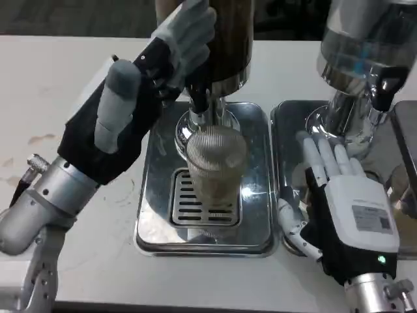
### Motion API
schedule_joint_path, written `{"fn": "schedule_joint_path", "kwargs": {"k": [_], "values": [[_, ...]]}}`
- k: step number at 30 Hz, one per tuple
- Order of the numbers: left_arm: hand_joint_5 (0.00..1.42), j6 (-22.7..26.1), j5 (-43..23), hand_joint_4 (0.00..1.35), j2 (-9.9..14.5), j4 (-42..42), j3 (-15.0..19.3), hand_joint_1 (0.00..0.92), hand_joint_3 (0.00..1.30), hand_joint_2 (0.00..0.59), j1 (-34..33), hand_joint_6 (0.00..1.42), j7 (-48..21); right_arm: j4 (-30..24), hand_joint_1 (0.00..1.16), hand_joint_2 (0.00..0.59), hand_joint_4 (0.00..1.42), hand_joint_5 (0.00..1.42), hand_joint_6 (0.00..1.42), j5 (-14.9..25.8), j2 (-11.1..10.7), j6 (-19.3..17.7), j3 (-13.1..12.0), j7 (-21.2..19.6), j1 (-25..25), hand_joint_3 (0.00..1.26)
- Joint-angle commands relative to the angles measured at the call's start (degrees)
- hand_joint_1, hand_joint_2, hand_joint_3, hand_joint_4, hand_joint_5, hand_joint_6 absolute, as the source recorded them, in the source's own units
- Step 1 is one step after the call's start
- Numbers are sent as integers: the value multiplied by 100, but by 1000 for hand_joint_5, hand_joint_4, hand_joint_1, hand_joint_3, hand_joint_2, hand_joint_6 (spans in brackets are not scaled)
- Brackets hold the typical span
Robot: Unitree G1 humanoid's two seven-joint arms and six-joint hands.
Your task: Grasp the cup under the faucet to collect the drink, then remove the cup.
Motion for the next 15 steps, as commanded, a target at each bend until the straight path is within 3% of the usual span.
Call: {"fn": "schedule_joint_path", "kwargs": {"k": [1, 7, 15], "values": [[0, 170, 168, 0, -157, 234, 96, 0, 0, 35, -357, 0, -145, -39, 149, 531, 0, 0, 49, -140, 9, 36, 49, -107, 3, 13], [0, 271, 345, 0, -293, 648, 140, 0, 0, 32, -581, 0, -339, -63, 152, 532, 0, 0, 49, -159, 31, 65, 25, -132, 36, 13], [0, 301, 579, 0, -410, 487, -43, 0, 0, 30, -475, 0, -587, -85, 154, 533, 0, 0, 49, -158, 52, 76, 31, -143, 67, 13]]}}
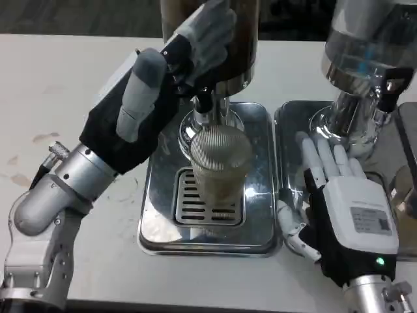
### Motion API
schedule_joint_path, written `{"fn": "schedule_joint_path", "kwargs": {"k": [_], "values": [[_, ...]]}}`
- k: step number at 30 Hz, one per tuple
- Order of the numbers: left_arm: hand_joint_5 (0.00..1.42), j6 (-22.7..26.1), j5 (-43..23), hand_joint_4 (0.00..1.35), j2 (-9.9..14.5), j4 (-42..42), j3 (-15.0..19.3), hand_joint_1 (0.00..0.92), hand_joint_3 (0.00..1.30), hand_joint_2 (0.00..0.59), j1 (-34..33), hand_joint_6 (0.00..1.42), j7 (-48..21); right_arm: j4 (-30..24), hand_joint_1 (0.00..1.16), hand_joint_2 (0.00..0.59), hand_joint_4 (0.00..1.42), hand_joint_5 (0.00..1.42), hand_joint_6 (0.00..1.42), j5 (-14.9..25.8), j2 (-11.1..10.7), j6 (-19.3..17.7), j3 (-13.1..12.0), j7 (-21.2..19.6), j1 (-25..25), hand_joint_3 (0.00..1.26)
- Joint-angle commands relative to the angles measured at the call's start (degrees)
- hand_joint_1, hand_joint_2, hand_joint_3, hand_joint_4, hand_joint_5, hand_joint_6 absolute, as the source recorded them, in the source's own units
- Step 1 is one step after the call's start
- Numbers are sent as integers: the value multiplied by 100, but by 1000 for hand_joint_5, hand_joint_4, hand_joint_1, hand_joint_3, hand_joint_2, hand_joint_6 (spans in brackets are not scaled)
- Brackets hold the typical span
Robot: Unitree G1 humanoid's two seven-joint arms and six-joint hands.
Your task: Grasp the cup under the faucet to collect the drink, then remove the cup.
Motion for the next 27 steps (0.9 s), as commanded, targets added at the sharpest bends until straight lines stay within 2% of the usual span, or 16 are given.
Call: {"fn": "schedule_joint_path", "kwargs": {"k": [1, 9, 19, 20, 22, 23, 25, 27], "values": [[0, 49, 259, 0, -25, -145, -157, 0, 0, 30, 45, 0, -202, -69, 155, 533, 0, 0, 49, -37, 32, 31, -5, -79, 31, 13], [0, -261, 1126, 0, 228, -427, -362, 0, 0, 29, 151, 0, -146, -13, 156, 533, 0, 0, 49, 18, 23, -12, -15, -56, 3, 13], [0, -386, 1592, 0, 365, -625, -525, 0, 0, 29, 223, 0, -24, -26, 155, 531, 0, 0, 49, 205, 30, -113, -54, -7, -19, 13], [0, -390, 1602, 0, 371, -619, -526, 0, 0, 29, 219, 0, -15, -39, 168, 514, 0, 0, 49, 327, 21, -190, -83, 24, -24, 13], [0, -423, 1703, 0, 413, -637, -535, 0, 0, 29, 207, 0, 32, 16, 188, 490, 0, 0, 49, 979, -11, -641, -253, 178, -56, 13], [0, -427, 1731, 0, 423, -643, -538, 0, 0, 29, 205, 0, 41, 58, 226, 459, 0, 0, 49, 1254, -26, -831, -324, 248, -79, 13], [0, -439, 1791, 0, 436, -652, -553, 0, 0, 29, 217, 0, 65, 130, 304, 405, 0, 0, 62, 1585, -49, -1067, -413, 354, -114, 1], [0, -448, 1831, 0, 436, -655, -567, 0, 0, 29, 227, 0, 85, 216, 333, 391, 0, 0, 64, 1997, -74, -1359, -508, 529, -165, 0]]}}
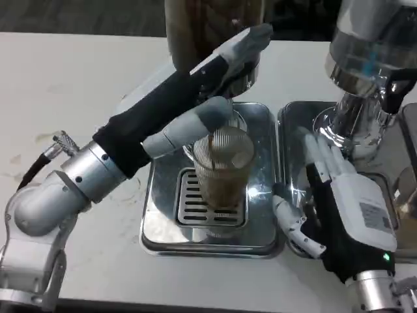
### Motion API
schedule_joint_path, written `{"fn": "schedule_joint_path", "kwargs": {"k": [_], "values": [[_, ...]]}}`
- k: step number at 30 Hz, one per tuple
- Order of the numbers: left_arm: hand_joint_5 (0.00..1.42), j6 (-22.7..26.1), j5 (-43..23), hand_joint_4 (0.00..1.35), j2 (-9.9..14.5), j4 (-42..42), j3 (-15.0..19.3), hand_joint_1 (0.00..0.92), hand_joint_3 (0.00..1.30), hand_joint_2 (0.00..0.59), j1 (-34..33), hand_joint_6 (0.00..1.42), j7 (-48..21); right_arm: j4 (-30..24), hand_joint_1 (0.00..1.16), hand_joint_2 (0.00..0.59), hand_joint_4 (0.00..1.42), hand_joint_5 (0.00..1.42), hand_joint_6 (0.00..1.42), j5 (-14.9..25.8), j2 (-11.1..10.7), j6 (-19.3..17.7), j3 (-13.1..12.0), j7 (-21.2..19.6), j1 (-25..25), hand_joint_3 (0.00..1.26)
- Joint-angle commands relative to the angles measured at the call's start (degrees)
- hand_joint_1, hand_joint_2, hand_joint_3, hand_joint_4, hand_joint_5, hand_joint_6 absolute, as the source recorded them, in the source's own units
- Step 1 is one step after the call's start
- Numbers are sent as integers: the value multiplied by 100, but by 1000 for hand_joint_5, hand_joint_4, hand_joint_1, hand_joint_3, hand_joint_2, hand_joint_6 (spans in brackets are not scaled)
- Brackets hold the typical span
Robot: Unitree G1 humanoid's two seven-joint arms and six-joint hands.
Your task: Grasp the cup under the faucet to collect the drink, then remove the cup.
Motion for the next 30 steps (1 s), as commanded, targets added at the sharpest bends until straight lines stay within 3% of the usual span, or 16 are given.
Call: {"fn": "schedule_joint_path", "kwargs": {"k": [1, 5, 11, 23, 30], "values": [[0, -26, 259, 0, 81, -16, -249, 0, 0, 29, 143, 0, -127, 195, 343, 379, 0, 0, 66, 717, -58, -587, -220, 314, -130, 0], [0, -58, 308, 0, 92, -9, -274, 0, 0, 28, 135, 0, -48, 376, 377, 347, 0, 0, 69, 1166, -32, -893, -328, 597, -227, 0], [0, -50, 244, 0, 59, -13, -258, 0, 0, 31, 138, 0, 10, 516, 506, 261, 0, 0, 0, 1556, 74, -965, -380, 994, -407, 0], [0, 18, 214, 0, -3, -30, -355, 0, 0, 32, 103, 0, 38, 1510, 556, 237, 0, 0, 0, 2075, 330, -1463, -484, 1232, -864, 0], [0, -14, 259, 0, 17, 77, -361, 0, 0, 32, 36, 0, 37, 2023, 563, 231, 0, 0, 0, 2156, 423, -1652, -478, 1306, -1128, 0]]}}
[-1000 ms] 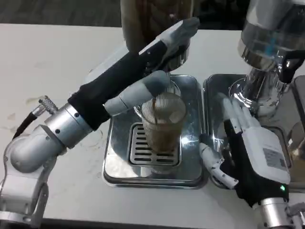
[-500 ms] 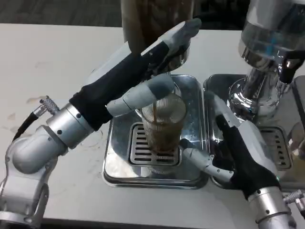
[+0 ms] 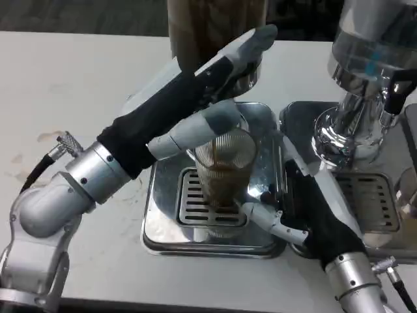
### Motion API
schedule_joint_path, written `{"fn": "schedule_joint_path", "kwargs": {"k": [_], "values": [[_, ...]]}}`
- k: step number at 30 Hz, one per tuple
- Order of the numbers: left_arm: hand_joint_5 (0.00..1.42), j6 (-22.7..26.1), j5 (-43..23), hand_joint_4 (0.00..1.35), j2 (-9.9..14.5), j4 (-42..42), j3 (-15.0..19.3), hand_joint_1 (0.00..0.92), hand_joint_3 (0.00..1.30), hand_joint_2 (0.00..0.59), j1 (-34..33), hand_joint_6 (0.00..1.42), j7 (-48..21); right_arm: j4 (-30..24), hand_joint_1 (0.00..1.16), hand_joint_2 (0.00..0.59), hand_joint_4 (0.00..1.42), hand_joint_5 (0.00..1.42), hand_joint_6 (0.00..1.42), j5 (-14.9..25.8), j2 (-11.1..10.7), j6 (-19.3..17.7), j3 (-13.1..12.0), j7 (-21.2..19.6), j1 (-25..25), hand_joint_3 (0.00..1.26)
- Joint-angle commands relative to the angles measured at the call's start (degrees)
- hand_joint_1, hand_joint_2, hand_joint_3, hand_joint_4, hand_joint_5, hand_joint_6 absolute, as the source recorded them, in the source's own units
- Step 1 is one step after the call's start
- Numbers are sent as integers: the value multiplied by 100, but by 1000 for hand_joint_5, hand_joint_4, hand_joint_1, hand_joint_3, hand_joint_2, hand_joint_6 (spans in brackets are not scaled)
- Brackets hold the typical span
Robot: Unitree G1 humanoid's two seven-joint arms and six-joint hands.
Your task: Grasp the cup under the faucet to collect the drink, then remove the cup.
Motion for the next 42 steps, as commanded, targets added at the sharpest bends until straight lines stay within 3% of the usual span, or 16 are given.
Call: {"fn": "schedule_joint_path", "kwargs": {"k": [1, 9, 19, 42], "values": [[0, 71, 145, 0, 2, 107, -211, 0, 0, 32, 24, 0, -173, 292, 564, 230, 0, 0, 0, 43, 18, -166, -20, 99, -222, 0], [0, 86, 164, 0, 13, 73, -199, 0, 0, 32, 64, 0, -136, 566, 575, 232, 0, 0, 0, 51, 69, -318, 37, 180, -395, 0], [0, 135, 138, 0, 15, 39, -196, 0, 0, 31, 94, 0, -128, 442, 656, 210, 0, 0, 0, 124, 189, -113, -31, 370, -392, 0], [0, 207, 116, 0, 40, 49, -164, 0, 0, 32, 87, 0, -121, 1065, 654, 196, 0, 0, 0, 342, 534, -197, -119, 405, -874, 0]]}}
